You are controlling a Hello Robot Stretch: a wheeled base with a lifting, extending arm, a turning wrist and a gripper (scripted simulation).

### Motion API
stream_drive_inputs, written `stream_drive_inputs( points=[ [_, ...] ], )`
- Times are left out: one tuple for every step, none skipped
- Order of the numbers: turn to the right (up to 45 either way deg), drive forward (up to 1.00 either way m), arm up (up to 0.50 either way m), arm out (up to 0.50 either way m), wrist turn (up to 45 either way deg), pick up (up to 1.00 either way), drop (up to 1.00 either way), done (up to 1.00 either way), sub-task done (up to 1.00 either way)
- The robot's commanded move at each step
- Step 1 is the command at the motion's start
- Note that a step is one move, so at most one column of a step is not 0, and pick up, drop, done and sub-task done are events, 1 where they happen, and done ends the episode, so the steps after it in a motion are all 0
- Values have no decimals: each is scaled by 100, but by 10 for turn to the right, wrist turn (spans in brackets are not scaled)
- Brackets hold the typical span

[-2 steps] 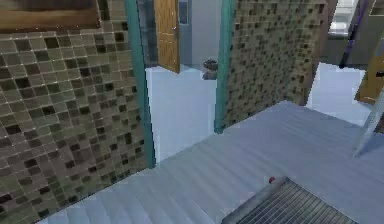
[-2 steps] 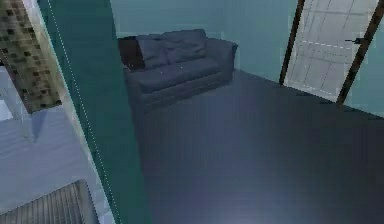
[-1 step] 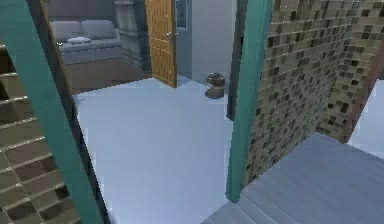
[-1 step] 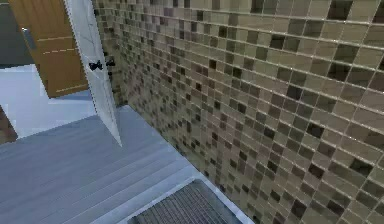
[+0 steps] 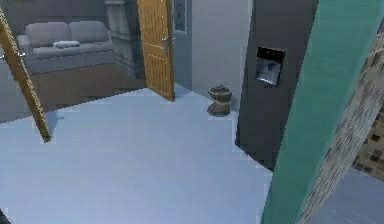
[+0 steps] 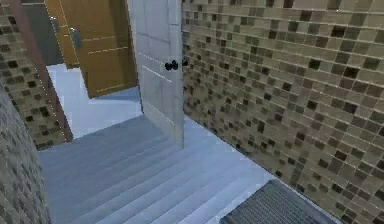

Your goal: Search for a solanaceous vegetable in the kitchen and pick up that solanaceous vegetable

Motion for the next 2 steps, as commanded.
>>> stream_drive_inputs(
  points=[
    [-180, 0, 0, 0, 0, 0, 0, 0, 0],
    [-30, 0, 0, 0, 0, 0, 0, 0, 0]
  ],
)
